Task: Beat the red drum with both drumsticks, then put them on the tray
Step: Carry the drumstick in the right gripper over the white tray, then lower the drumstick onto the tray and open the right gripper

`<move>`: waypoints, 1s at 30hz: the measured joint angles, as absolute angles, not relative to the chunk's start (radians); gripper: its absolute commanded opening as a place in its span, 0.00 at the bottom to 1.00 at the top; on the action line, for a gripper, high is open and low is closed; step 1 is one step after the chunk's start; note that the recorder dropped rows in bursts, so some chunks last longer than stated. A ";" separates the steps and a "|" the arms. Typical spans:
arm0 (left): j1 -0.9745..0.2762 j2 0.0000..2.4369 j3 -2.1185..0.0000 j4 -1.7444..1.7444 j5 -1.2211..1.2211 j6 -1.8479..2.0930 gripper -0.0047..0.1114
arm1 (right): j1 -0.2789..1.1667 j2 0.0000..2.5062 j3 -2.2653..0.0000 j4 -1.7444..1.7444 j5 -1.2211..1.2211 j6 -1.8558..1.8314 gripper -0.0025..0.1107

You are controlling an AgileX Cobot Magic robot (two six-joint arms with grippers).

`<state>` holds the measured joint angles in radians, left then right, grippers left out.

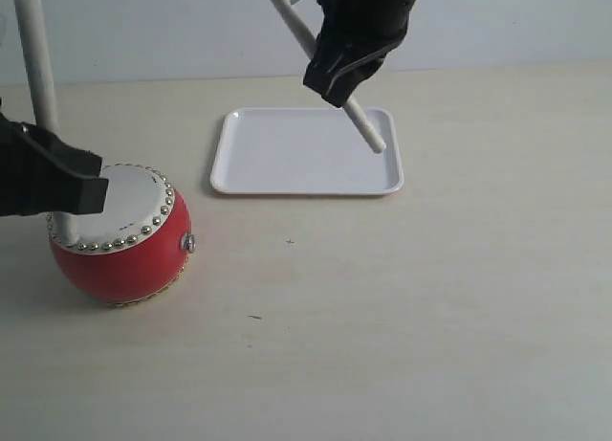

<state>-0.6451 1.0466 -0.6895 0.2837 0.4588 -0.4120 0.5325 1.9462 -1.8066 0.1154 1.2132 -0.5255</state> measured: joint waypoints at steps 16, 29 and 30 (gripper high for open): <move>-0.645 1.047 -0.689 0.487 0.187 -0.412 0.04 | 0.423 2.270 -1.905 0.157 0.841 -0.633 0.02; -0.441 1.188 -0.737 0.547 0.106 -0.419 0.04 | 0.423 2.358 -1.929 0.066 0.703 -0.954 0.02; -0.427 1.210 -0.750 0.547 0.106 -0.419 0.04 | 0.423 2.358 -1.929 0.066 0.687 -0.974 0.02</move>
